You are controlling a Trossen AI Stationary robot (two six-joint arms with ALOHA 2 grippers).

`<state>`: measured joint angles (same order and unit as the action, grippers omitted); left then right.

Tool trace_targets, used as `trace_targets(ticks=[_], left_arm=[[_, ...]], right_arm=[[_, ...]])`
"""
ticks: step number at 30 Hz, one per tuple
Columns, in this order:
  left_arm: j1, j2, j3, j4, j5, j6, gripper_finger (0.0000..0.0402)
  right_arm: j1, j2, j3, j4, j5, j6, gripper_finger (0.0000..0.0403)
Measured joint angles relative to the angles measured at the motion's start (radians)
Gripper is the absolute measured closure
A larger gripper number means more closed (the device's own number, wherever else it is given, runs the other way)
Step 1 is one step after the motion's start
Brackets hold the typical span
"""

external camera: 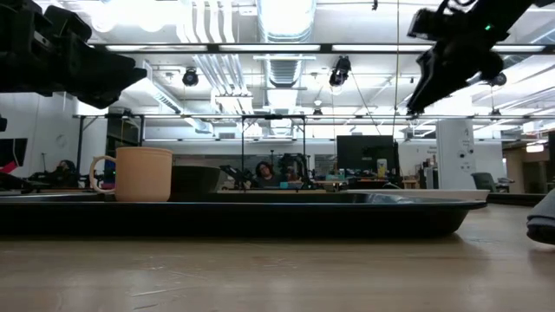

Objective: Set up tray
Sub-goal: Put the white plate to the bottom right of the orange mug on the black serving tray

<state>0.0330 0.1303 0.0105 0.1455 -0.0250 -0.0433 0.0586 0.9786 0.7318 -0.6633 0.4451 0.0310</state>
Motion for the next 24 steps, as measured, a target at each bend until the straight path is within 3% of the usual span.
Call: trace_targets(ticks=[4,13,24], left_arm=[[0.000,0.000,0.000,0.000,0.000,0.000,0.0283],[0.000,0.002,0.000,0.000,0.000,0.000,0.0283],[0.000,0.002,0.000,0.000,0.000,0.000,0.0283]], right_arm=[[-0.001,0.077,0.020,-0.013,0.059,-0.008,0.0252],[-0.054,0.137,0.044,-0.021,0.048,0.027,0.0200],[-0.190,0.136,-0.042,0.015,-0.125,-0.011,0.0179]])
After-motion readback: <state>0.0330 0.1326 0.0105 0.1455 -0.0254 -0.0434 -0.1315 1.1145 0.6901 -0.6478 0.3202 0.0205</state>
